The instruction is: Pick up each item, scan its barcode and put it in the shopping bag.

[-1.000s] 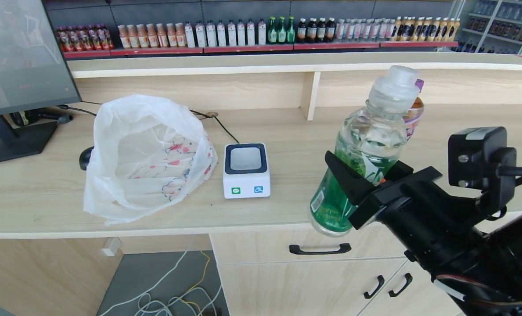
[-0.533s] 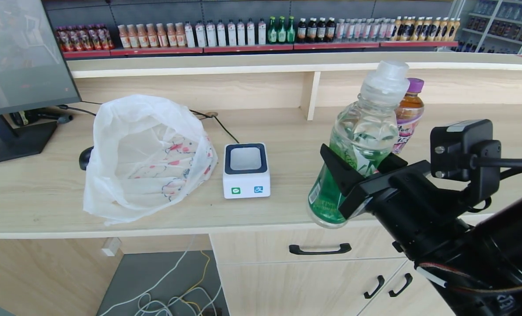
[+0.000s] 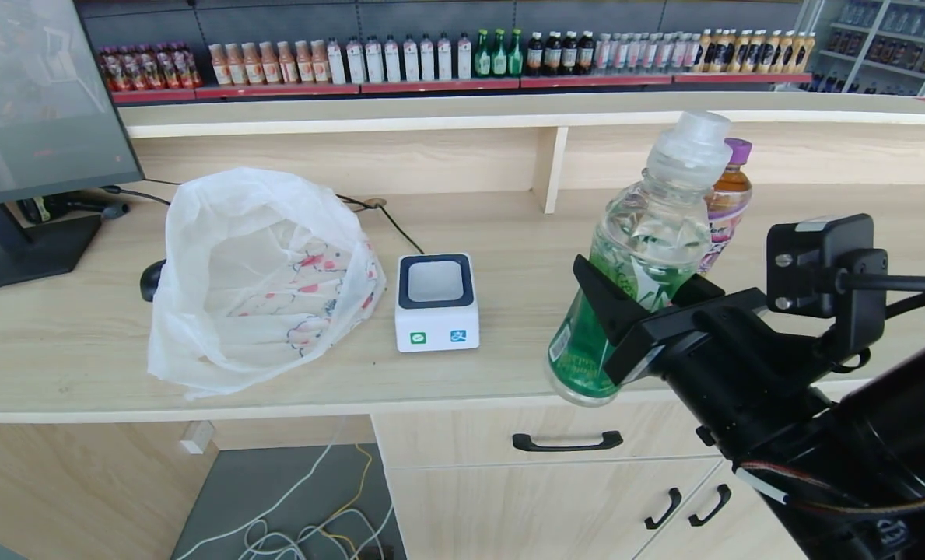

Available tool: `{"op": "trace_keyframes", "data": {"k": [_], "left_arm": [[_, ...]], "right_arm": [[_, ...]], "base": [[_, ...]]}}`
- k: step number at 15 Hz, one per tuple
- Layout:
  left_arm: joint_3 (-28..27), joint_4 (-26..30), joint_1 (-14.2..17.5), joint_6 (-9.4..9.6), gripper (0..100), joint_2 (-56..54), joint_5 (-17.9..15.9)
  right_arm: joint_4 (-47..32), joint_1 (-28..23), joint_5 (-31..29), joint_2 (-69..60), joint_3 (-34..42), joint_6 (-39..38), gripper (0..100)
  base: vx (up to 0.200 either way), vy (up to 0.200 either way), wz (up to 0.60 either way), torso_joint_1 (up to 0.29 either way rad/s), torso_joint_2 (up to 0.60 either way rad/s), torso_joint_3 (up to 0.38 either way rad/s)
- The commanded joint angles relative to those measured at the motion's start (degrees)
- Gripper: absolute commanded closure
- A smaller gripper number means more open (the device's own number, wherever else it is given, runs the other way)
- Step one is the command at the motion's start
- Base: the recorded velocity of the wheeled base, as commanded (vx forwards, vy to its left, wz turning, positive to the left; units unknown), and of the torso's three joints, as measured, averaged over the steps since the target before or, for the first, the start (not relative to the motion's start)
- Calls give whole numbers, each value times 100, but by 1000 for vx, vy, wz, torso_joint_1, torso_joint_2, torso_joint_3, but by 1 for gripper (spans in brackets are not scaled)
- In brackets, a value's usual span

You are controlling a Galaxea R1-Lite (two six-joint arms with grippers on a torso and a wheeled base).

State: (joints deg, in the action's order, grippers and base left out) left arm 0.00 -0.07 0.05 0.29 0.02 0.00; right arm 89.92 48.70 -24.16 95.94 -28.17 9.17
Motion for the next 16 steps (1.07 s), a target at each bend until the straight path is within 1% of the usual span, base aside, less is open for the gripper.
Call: {"op": "trace_keyframes", "data": {"k": [1,5,12,16], "left_arm": [[0,-1,4,-47,0,-2,0],[0,-1,4,-47,0,-2,9],[0,-1,4,-20,0,-2,9],[0,-1,4,-12,0,-2,0]], "right_arm": [[8,17,8,-49,5,-3,100],[8,-1,-18,-128,-74,6,100],[8,25,17,-190,31,24,100],[8,69,26,-269,137,217,100]], "base": [[0,200,0,2,2,2],[0,200,0,2,6,4],[0,200,0,2,0,4],[0,0,0,0,0,0]]}}
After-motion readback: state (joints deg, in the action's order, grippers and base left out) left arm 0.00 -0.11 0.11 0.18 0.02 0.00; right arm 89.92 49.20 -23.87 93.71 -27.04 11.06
